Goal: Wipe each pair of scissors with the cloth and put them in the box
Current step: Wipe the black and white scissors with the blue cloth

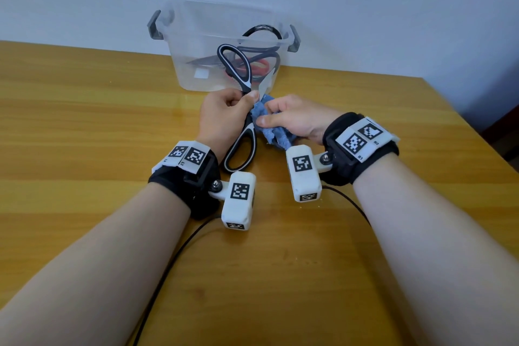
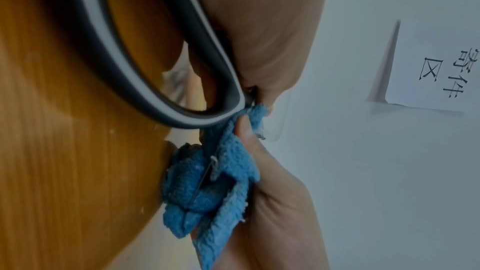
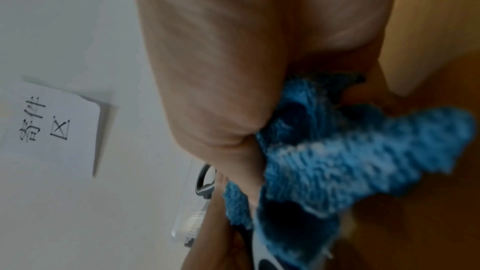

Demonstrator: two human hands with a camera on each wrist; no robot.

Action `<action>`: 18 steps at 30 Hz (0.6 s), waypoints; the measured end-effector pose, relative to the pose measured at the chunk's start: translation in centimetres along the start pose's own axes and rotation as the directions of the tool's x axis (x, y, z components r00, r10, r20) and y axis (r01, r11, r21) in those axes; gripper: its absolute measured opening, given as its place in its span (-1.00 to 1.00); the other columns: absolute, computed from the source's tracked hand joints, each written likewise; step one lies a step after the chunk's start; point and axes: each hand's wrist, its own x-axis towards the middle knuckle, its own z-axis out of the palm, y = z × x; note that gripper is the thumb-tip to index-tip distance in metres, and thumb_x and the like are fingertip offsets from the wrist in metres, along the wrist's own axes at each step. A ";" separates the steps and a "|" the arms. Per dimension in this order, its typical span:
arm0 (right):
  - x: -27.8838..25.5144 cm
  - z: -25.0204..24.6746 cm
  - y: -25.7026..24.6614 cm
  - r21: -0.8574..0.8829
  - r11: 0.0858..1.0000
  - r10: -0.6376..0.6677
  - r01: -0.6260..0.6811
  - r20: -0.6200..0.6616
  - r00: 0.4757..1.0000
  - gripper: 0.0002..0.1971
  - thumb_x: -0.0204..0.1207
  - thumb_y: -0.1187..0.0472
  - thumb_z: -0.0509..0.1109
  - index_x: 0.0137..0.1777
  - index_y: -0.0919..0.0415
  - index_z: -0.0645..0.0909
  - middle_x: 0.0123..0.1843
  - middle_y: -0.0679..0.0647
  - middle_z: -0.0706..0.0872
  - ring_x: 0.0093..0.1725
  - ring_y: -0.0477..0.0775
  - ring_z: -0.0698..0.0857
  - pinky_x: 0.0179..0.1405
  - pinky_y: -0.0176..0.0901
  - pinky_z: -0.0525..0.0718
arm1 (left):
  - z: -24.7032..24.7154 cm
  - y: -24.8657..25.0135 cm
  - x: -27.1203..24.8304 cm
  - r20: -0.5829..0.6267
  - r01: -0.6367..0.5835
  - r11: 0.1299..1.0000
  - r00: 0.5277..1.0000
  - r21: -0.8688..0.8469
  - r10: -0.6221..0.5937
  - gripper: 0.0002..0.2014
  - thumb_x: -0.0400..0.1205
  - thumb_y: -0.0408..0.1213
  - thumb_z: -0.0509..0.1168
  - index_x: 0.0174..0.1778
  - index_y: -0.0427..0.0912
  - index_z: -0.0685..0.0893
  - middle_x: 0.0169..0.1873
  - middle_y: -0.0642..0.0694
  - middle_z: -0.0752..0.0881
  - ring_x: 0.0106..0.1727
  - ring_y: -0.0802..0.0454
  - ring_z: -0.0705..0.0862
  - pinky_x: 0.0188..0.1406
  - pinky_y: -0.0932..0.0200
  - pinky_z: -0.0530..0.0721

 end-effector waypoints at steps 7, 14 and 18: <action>-0.9 -0.7 0.7 -0.111 0.994 0.011 -0.007 0.037 0.999 -0.77 0.67 0.14 0.45 -0.18 0.23 0.60 -0.32 0.10 0.68 -0.31 0.09 0.63 -0.22 -0.15 0.53 | -0.1 0.2 -0.3 0.013 0.000 1.000 1.000 -0.019 0.000 -0.58 0.68 -0.11 0.43 -0.32 -0.43 0.67 -0.48 -0.11 0.48 -0.42 0.08 0.40 -0.36 0.15 0.40; -1.9 -1.8 1.2 -0.212 0.977 0.053 -0.030 0.103 0.993 -0.70 0.65 0.01 0.46 -0.24 0.16 0.56 -0.38 0.07 0.55 -0.41 0.02 0.50 -0.29 -0.11 0.42 | -0.1 0.5 -0.5 0.018 0.041 0.998 0.999 -0.040 -0.040 -0.64 0.69 -0.09 0.43 -0.41 -0.16 0.68 -0.50 -0.07 0.51 -0.45 0.09 0.43 -0.36 0.16 0.45; -2.8 -3.0 1.7 -0.196 0.978 0.108 -0.073 0.173 0.979 -0.58 0.62 0.00 0.49 0.02 0.46 0.64 -0.17 0.21 0.63 -0.21 0.17 0.55 -0.08 0.03 0.47 | -0.2 0.4 -0.5 -0.011 0.046 0.996 0.999 -0.071 -0.047 -0.56 0.68 -0.05 0.43 -0.31 -0.38 0.68 -0.45 -0.19 0.46 -0.42 -0.01 0.41 -0.37 0.11 0.40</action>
